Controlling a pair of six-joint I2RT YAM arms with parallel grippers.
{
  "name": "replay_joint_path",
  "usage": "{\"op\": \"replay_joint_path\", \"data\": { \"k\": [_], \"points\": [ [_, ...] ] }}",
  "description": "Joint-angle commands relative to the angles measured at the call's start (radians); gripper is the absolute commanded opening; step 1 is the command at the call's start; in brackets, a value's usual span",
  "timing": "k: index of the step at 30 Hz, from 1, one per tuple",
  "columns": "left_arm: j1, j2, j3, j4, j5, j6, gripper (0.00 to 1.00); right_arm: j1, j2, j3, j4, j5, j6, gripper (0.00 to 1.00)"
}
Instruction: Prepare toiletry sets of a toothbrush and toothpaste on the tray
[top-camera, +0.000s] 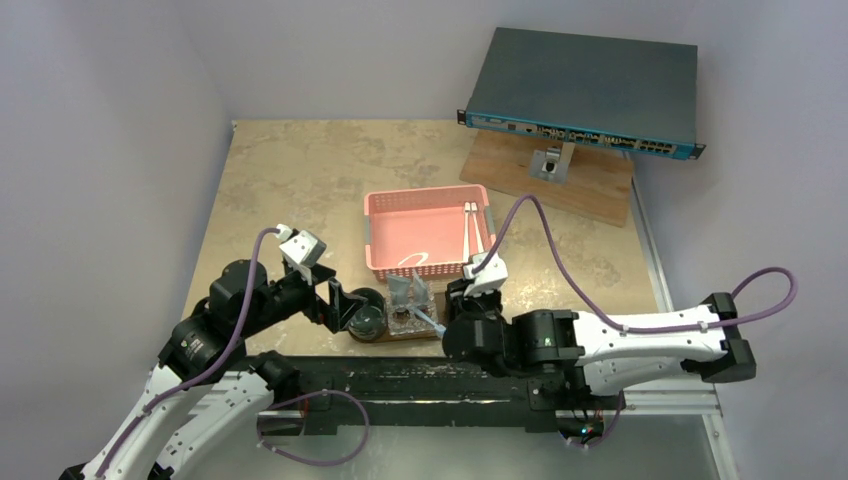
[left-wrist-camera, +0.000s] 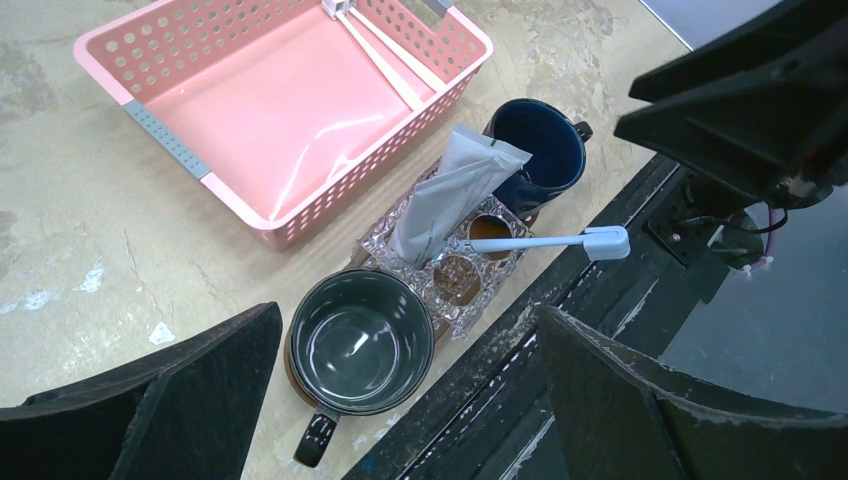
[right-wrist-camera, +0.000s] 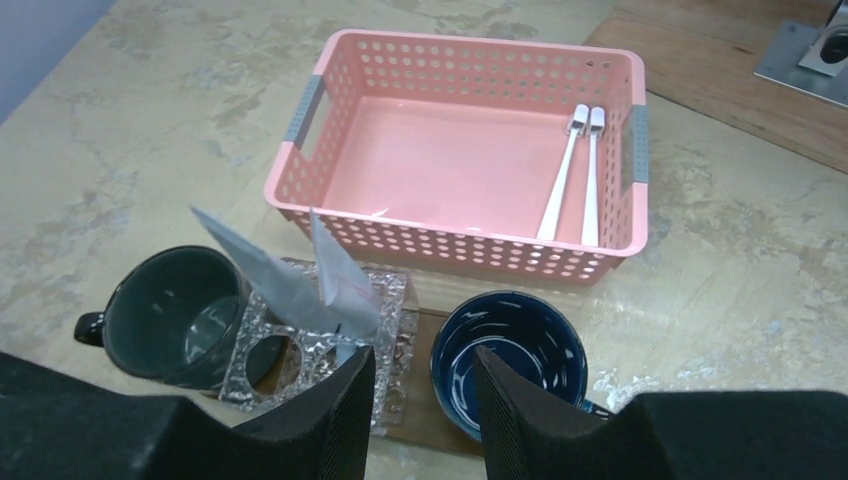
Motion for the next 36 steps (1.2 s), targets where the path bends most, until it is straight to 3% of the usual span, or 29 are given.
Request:
{"op": "replay_joint_path", "data": {
  "k": [1, 18, 36],
  "points": [
    [-0.003, -0.009, -0.001, 0.030, 0.005, 0.008, 1.00, -0.104, -0.011, 0.017, 0.093, -0.086, -0.117, 0.43],
    [-0.003, -0.013, 0.000, 0.024, -0.009, 0.009, 1.00, -0.611, 0.239, 0.104, 0.272, -0.526, -0.395, 0.51],
    [-0.003, 0.008, 0.000, 0.018, -0.026, 0.009, 1.00, -0.891, 0.554, 0.233, 0.341, -0.785, -0.536, 0.56]
  ]
}}
